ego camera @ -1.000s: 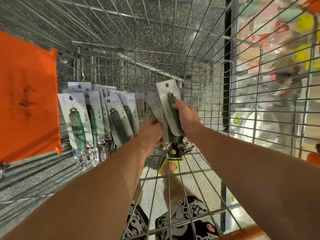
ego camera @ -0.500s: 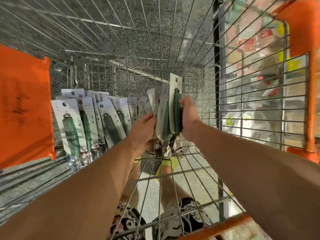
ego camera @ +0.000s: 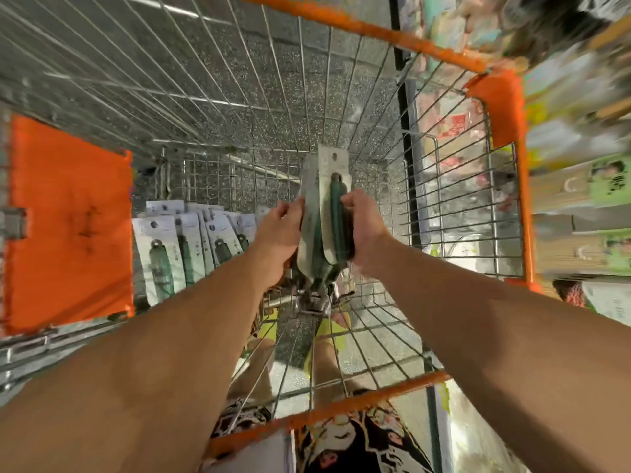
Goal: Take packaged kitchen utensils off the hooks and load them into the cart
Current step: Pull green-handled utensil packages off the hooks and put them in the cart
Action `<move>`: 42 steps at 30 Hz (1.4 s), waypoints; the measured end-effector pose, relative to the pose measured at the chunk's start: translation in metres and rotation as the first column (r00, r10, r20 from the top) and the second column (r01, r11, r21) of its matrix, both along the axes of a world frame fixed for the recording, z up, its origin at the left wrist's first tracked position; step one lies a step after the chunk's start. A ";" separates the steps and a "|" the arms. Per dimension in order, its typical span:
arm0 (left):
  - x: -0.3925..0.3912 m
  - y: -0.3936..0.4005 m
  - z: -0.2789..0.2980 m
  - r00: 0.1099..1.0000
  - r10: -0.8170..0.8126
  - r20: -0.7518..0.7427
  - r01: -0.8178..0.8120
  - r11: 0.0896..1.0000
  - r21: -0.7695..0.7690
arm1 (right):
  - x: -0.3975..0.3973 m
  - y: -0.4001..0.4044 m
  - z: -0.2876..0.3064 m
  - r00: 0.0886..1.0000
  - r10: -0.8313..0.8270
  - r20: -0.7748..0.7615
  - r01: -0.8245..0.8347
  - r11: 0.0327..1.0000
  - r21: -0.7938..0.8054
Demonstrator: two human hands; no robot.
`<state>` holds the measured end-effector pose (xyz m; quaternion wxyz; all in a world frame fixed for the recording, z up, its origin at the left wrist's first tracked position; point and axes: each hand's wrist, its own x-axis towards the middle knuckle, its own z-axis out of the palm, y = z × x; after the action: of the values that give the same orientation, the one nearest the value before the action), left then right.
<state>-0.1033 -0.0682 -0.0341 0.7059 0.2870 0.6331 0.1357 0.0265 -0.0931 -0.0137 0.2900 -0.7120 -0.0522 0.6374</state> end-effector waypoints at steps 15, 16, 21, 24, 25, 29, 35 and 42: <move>0.004 -0.010 0.116 0.973 -0.084 0.217 0.062 0.992 0.108 | 0.002 -0.012 0.138 0.980 -0.193 0.056 0.162 0.923 0.349; 0.009 -0.013 0.124 0.964 -0.091 0.249 0.068 0.993 0.100 | 0.003 -0.017 0.150 0.976 -0.214 0.051 0.182 0.915 0.360; 0.040 -0.032 0.181 0.932 -0.132 0.336 0.087 0.985 0.148 | 0.026 -0.045 0.212 0.957 -0.281 0.070 0.217 0.857 0.467; 0.072 -0.035 0.211 0.899 -0.225 0.374 0.141 0.960 0.240 | 0.041 -0.056 0.266 0.934 -0.334 0.126 0.218 0.813 0.539; 0.088 -0.035 0.220 0.876 -0.229 0.424 0.135 0.961 0.241 | 0.049 -0.061 0.285 0.926 -0.352 0.135 0.225 0.804 0.550; 0.131 -0.068 0.306 0.816 -0.290 0.500 0.120 0.932 0.343 | 0.087 -0.097 0.361 0.872 -0.456 0.177 0.252 0.730 0.636; 0.190 -0.157 0.411 0.670 -0.463 0.581 0.095 0.829 0.551 | 0.142 -0.190 0.463 0.727 -0.615 0.307 0.198 0.614 0.764; 0.254 -0.249 0.478 0.498 -0.675 0.545 0.087 0.664 0.743 | 0.179 -0.315 0.534 0.278 -0.773 0.570 0.007 0.595 0.804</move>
<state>0.1504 -0.3168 0.4434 0.7794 0.5559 0.0809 0.2775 0.2060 -0.4084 0.5200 0.6082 -0.7605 -0.2262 -0.0232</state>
